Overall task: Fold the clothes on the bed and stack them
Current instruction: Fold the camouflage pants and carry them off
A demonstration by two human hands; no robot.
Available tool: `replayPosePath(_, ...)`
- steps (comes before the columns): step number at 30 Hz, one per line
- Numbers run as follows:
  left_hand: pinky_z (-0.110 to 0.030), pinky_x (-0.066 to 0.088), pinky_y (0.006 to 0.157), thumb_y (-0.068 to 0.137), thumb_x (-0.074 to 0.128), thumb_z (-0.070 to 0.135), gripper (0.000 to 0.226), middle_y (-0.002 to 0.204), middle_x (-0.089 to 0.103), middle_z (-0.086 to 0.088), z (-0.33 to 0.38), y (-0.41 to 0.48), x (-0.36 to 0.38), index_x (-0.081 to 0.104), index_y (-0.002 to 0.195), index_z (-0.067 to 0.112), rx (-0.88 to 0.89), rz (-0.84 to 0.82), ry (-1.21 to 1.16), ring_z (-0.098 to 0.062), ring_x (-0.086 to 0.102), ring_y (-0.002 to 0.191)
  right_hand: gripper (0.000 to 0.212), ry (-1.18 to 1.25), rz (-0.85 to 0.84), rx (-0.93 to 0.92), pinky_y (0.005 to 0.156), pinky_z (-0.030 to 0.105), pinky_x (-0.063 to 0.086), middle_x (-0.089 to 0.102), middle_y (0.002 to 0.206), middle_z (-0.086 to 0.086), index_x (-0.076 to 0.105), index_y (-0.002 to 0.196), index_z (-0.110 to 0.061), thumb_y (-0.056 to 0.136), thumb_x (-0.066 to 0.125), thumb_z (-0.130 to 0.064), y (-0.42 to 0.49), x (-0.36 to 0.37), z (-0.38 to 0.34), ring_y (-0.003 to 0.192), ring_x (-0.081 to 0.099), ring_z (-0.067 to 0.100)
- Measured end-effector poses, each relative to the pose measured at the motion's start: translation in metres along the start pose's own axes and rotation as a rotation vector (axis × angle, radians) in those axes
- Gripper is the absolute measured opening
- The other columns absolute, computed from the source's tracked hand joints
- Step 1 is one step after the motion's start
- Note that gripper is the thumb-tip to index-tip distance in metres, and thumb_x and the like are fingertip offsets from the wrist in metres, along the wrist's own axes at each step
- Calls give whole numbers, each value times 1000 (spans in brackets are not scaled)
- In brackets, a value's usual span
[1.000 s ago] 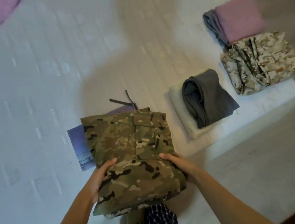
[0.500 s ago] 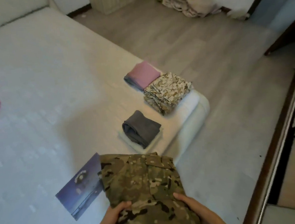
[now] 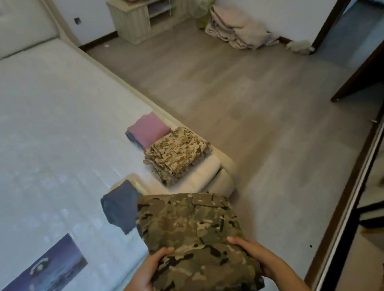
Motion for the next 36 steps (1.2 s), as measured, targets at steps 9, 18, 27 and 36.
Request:
replayPosePath(9,-36,57,63,68,72,14,47,102,70,-23,112,65,132,61,112,1,199,-18,-11,-37,70,83,51,-160,-79,-37,71,31,53,66,109,13,51,119,-11,75,72,-27,50,-91,-177,98,64,27)
replayPosePath(18,-33,57,64,63,74,15,50,96,72,-19,257,145,278,63,110,1,275,-69,6,-31,71,79,49,-188,-19,-111,78,36,54,67,112,16,52,124,-6,80,69,-21,94,-185,-379,101,64,31)
replayPosePath(27,-33,57,68,63,75,17,43,97,72,-19,358,250,416,68,103,4,362,31,-152,-29,71,80,43,-357,-124,-102,57,25,55,74,88,7,54,118,-12,79,69,-20,195,-284,-577,79,71,21)
replayPosePath(36,-45,51,91,62,81,14,53,104,71,-20,370,274,489,64,111,5,374,242,-605,-36,66,98,69,-792,-334,119,78,36,53,69,109,11,53,125,-15,66,75,-42,258,-266,-723,100,66,28)
Point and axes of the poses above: each hand's wrist, its own y-axis towards the middle knuckle, its own x-axis out of the palm, z = x × y, the point moved 5 cm from there along y, towards the middle knuckle
